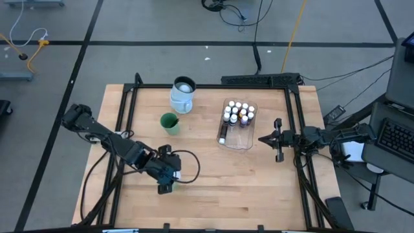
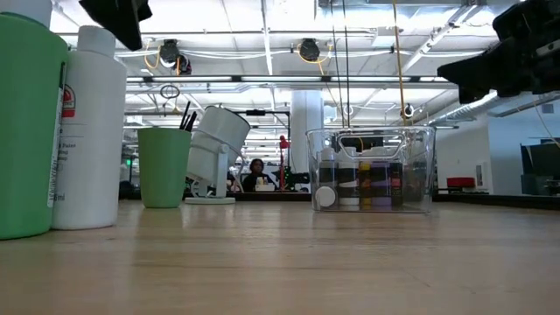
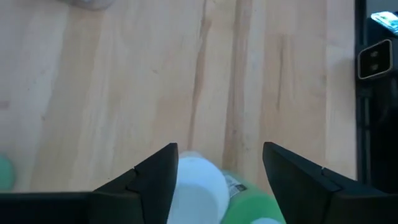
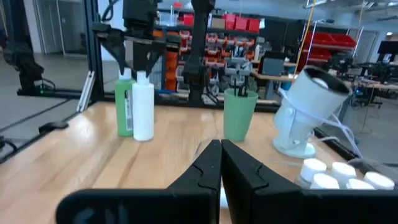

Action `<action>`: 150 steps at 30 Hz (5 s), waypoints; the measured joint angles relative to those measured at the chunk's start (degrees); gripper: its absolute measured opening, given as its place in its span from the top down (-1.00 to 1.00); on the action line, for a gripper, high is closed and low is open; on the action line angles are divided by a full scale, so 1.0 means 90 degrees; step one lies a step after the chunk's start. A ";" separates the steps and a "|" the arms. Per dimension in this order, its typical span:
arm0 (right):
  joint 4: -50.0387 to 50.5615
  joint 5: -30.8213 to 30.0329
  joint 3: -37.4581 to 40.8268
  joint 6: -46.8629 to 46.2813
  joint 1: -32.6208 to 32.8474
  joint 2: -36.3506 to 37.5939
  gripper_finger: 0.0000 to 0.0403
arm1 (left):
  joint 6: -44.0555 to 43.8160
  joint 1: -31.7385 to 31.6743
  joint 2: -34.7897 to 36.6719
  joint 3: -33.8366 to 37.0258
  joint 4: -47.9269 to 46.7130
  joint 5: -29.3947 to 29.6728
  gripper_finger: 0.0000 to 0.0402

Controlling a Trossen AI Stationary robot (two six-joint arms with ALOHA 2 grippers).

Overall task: Pick & Place Paint Supplies
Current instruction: Put the large white paint bottle into the transparent bin

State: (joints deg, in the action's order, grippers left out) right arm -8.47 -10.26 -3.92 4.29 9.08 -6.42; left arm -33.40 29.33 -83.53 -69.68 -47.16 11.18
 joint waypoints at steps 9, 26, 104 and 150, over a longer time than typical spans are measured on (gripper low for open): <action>-0.0030 0.0005 0.0019 -0.0016 0.0000 0.0005 0.98 | 0.0192 -0.0006 0.0002 -0.0526 -0.0748 -0.0088 -0.45; -0.0030 0.0006 0.0034 0.0100 0.0002 0.0005 0.98 | -0.0620 -0.0169 -0.0053 -0.0195 -0.1410 -0.0078 -0.48; 0.0301 -0.0007 0.0043 0.0151 0.0002 -0.0146 0.98 | 0.3349 -0.3945 -0.3867 -0.5630 0.0181 -0.1193 0.52; 0.0349 -0.0008 0.0043 0.0457 0.0000 -0.0148 0.98 | 0.3744 -0.4122 -0.5045 -0.5834 0.0311 -0.1450 0.29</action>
State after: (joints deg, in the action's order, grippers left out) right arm -5.32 -10.33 -3.53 8.40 9.08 -7.75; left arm 0.30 -7.77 -128.93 -122.19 -44.36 -1.87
